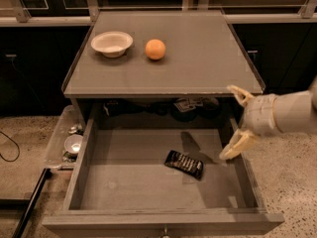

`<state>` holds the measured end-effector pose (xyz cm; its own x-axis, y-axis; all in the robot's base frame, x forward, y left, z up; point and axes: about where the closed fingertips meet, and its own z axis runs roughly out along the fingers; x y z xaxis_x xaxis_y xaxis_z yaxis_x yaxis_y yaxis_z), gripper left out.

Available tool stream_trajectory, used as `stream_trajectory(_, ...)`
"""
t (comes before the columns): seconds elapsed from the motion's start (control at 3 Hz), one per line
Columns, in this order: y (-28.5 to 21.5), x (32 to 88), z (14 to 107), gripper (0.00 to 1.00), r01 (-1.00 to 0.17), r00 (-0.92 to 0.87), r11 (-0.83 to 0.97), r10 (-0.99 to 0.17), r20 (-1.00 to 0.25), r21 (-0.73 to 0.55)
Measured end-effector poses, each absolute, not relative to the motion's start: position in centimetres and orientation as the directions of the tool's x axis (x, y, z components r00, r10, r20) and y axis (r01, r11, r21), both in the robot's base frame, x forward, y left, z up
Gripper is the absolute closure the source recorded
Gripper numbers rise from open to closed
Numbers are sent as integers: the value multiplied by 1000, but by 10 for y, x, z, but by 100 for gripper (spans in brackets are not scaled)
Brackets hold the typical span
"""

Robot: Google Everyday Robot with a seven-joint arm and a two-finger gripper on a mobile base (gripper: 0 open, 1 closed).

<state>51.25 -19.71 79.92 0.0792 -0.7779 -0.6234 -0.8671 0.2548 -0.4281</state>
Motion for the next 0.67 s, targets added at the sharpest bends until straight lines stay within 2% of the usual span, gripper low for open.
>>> stream_trajectory(0.33,-234,549,843,0,-829,101,253,-809,-579,-498)
stream_trajectory(0.67,-240,557,862,0,-807,112,266,-808,-579,-527)
